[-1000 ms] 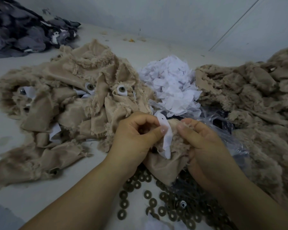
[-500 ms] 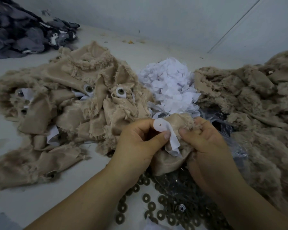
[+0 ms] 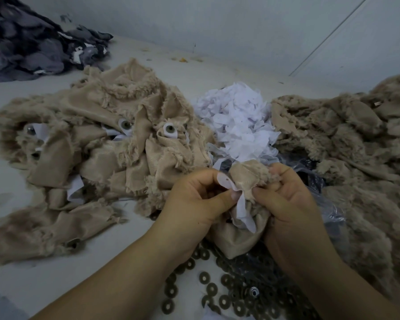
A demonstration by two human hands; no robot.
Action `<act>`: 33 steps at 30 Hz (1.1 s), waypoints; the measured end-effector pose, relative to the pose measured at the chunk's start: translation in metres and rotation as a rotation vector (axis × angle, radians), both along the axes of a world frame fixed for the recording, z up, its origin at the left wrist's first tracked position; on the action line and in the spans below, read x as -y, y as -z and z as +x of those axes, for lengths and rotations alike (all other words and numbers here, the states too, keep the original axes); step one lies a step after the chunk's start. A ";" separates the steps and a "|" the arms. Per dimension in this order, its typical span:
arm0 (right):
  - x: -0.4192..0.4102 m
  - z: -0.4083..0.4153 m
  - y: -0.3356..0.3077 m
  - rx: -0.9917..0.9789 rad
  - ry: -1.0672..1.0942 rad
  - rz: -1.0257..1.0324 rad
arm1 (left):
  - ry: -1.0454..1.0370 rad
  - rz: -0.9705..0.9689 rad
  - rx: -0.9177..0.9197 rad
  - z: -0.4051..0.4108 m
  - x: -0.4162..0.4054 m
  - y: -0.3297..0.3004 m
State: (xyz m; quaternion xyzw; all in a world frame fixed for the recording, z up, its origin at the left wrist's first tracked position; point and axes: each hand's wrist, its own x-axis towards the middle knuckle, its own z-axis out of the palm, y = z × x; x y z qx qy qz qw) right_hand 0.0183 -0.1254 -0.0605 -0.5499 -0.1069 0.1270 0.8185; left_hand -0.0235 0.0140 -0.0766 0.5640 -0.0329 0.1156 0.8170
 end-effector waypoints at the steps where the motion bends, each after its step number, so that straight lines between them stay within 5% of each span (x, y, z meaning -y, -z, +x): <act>1: 0.000 0.000 0.000 -0.003 0.000 -0.003 | -0.031 0.016 -0.004 0.000 0.000 0.000; 7: -0.001 0.005 -0.009 -0.290 0.038 0.145 | -0.351 0.444 0.175 -0.001 -0.008 -0.004; 10: 0.004 0.006 -0.019 -0.508 -0.149 0.044 | -0.438 0.775 0.394 -0.001 -0.011 -0.007; 13: 0.008 0.004 -0.025 -0.519 -0.395 -0.128 | -0.435 0.940 0.510 -0.002 -0.010 -0.008; 19: 0.012 0.005 -0.027 -0.578 -0.477 -0.036 | -0.369 1.020 0.599 -0.002 -0.006 -0.005; 28: 0.006 0.010 -0.021 -0.519 -0.346 0.185 | -0.439 0.976 0.491 0.000 -0.009 -0.006; 33: 0.003 0.005 -0.008 -0.351 -0.221 0.117 | -0.289 0.721 0.353 -0.006 -0.006 -0.010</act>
